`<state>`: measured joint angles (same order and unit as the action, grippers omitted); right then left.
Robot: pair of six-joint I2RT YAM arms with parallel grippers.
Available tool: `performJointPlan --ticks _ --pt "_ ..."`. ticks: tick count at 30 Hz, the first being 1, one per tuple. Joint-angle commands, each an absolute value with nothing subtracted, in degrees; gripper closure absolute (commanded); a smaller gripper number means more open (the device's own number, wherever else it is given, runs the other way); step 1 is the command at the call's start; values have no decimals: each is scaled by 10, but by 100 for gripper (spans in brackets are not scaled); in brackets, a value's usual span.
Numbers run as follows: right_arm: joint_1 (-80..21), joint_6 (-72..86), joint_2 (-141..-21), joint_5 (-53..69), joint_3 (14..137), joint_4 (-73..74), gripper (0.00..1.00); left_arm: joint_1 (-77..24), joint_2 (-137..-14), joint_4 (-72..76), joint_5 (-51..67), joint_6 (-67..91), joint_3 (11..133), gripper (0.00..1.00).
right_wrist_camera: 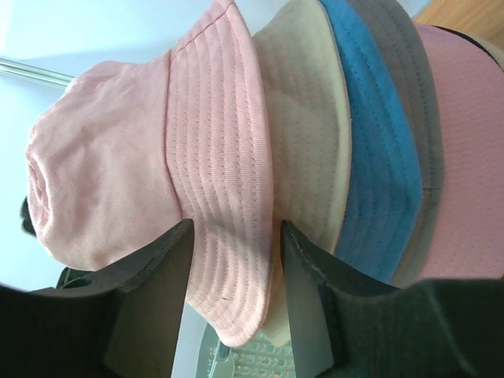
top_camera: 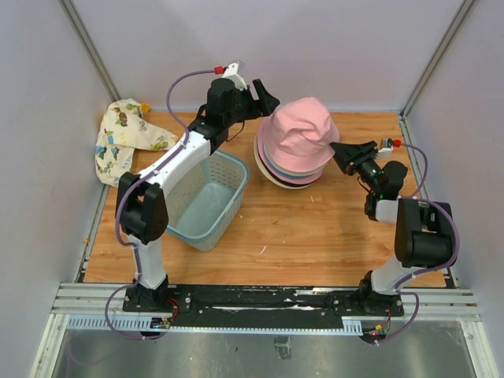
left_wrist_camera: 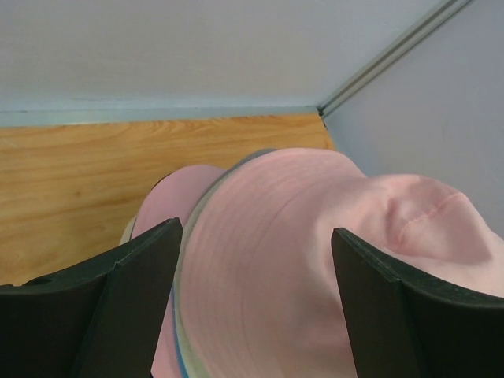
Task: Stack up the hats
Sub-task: Stack the hat on the hat.
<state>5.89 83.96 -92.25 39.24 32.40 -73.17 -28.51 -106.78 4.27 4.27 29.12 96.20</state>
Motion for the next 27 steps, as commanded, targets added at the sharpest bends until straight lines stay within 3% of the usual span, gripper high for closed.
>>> performJointPlan --ticks 1,13,20,27 --pt "69 814 -900 411 348 -717 49 -251 -1123 -7 145 359 1029 20" --pt "67 789 -889 419 363 -694 45 -222 -1237 35 319 456 1109 29" --pt "68 798 -912 423 374 -714 55 -221 -1285 60 376 494 1140 44" --pt "68 801 -926 429 383 -720 65 -218 -1293 101 409 524 1118 44"
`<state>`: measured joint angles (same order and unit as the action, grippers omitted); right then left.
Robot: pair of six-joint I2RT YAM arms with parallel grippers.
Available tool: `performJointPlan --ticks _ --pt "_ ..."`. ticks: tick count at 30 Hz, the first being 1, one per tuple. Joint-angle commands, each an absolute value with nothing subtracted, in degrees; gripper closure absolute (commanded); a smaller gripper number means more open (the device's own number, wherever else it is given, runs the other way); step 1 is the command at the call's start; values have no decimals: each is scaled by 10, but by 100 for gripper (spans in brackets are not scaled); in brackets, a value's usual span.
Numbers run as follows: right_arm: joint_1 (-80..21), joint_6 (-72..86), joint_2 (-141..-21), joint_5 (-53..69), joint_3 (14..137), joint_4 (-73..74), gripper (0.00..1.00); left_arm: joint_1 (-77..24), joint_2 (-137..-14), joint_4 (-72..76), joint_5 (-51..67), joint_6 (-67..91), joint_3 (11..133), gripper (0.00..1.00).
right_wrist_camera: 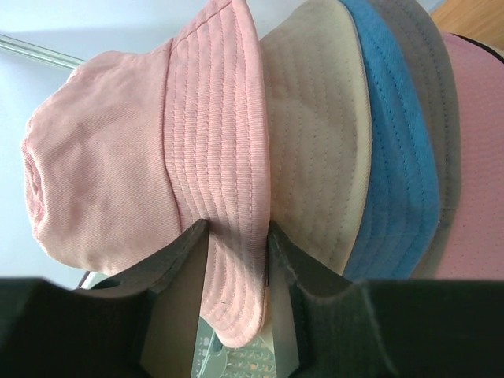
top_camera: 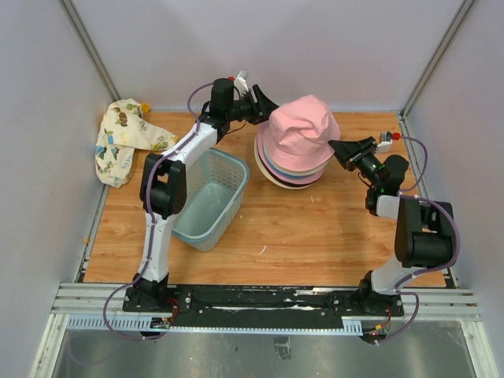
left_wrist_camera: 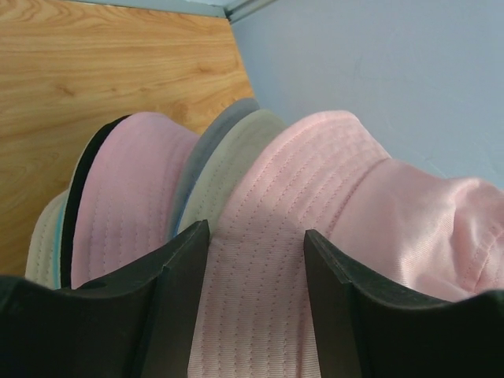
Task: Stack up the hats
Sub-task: Stack the hat on the hat.
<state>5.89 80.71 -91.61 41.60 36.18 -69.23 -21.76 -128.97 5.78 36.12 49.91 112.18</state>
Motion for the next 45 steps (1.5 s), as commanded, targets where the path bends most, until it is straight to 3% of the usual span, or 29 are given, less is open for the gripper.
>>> performJointPlan --ticks 1,3,7,8,18,45 --pt "68 801 -928 429 384 -720 66 -217 -1292 114 415 533 1109 45" --pt "68 802 -933 427 386 -720 67 -214 -1290 146 428 554 1092 56" --pt "68 800 -945 425 395 -713 73 -210 -1290 195 448 584 1067 98" --pt "68 800 -948 424 400 -710 74 -210 -1289 196 449 584 1063 99" --pt "82 782 -999 428 492 -639 83 -205 -1233 115 393 503 990 99" --pt "43 671 -1202 469 898 -299 84 -272 -1035 164 272 471 687 100"
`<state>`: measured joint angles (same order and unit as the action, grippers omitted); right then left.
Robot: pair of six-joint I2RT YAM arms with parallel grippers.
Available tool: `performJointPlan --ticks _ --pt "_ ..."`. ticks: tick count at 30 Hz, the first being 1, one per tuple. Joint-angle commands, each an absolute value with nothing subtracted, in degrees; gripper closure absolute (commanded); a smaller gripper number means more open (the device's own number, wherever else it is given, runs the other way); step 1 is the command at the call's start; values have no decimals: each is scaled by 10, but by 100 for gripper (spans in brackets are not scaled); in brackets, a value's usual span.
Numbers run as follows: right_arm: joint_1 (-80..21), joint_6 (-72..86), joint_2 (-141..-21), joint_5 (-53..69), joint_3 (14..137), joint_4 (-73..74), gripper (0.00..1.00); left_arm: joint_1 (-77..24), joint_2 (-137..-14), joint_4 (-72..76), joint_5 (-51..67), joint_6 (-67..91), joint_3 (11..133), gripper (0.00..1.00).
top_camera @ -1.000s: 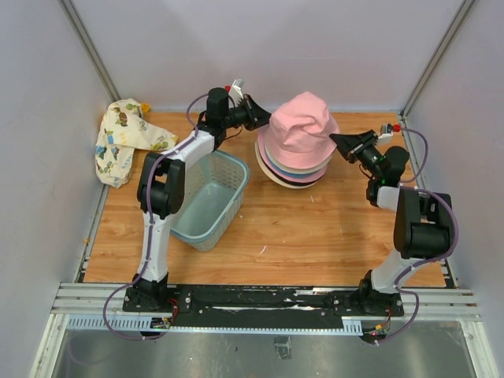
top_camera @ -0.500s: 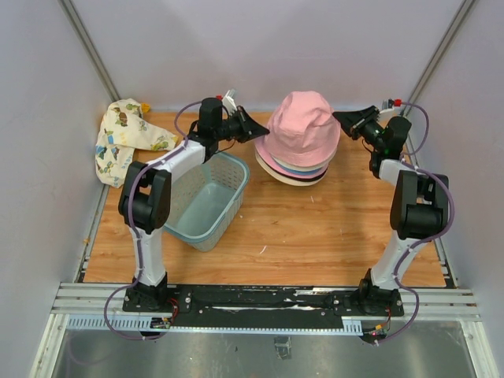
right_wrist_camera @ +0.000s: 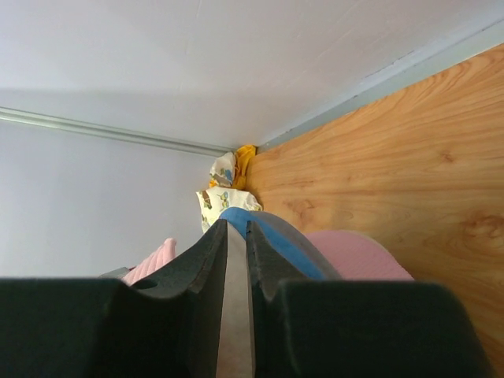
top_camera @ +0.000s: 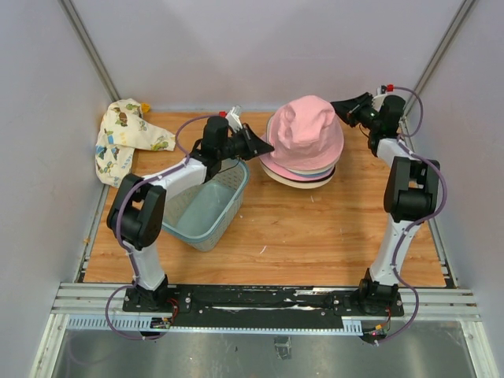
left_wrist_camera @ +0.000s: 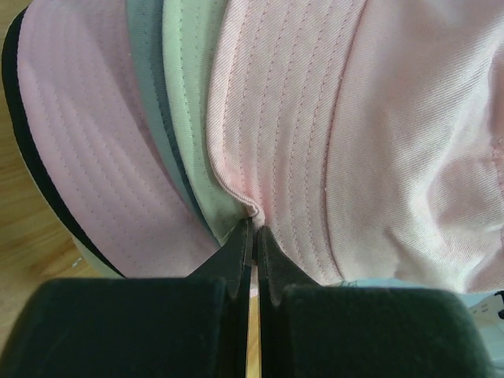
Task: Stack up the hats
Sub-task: Stack the hat on the hat.
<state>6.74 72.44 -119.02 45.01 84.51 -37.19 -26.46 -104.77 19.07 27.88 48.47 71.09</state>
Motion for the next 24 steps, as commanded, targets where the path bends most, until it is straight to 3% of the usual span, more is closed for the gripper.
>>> performJointPlan --ticks 1,4,6,11,19,24 --pt "40 662 -1206 469 908 -282 84 -272 -1033 159 269 468 686 100" --pt "37 654 -1206 467 908 -272 85 -272 -1025 154 264 466 680 96" --pt "39 653 -1197 463 896 -281 83 -272 -1014 157 254 466 676 78" --pt "57 652 -1164 440 873 -281 62 -265 -991 149 223 461 683 55" --pt "100 657 -1093 396 810 -311 49 -232 -962 153 194 461 709 50" --pt "115 668 -1059 399 766 -351 48 -210 -1000 174 237 449 763 50"
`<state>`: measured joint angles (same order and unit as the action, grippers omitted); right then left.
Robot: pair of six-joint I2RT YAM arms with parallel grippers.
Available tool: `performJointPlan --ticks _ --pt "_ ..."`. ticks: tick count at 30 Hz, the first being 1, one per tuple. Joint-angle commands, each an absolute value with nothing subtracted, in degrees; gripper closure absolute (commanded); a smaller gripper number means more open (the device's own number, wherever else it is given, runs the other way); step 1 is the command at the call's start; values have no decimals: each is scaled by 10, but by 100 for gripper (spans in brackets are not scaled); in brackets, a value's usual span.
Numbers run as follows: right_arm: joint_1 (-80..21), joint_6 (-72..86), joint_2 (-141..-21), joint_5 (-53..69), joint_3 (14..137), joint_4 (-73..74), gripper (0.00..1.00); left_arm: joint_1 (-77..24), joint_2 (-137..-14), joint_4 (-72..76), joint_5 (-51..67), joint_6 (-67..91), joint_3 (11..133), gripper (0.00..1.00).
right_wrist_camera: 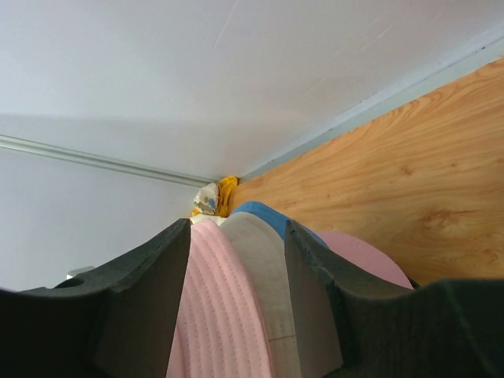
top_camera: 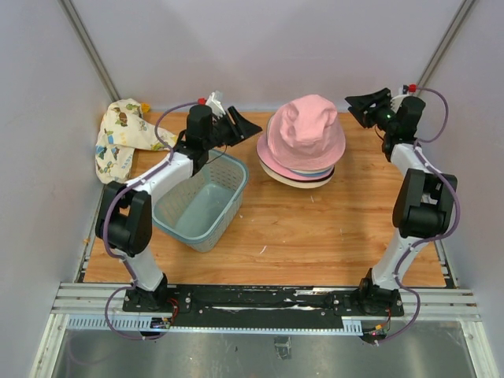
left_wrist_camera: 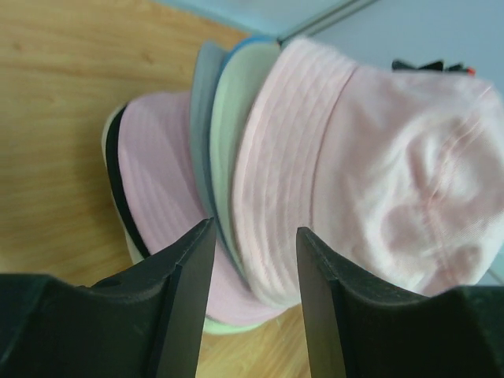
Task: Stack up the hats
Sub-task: Stack the hat on the hat.
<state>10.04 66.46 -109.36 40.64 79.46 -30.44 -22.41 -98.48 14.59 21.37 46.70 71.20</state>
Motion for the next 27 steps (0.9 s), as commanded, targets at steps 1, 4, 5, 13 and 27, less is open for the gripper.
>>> performJointPlan --ticks 1,4,5,13,27 --pt "118 668 -1049 401 753 -357 47 -206 -1013 177 253 448 777 50" --pt "124 661 -1014 411 697 -374 47 -193 -1053 204 300 453 806 50" --pt "124 658 -1001 416 677 -381 47 -191 -1063 216 312 455 814 50" --pt "126 674 -894 431 509 -474 47 -188 -1145 223 356 458 896 50" --pt "124 688 -862 444 464 -488 46 -188 -1196 315 409 531 922 49"
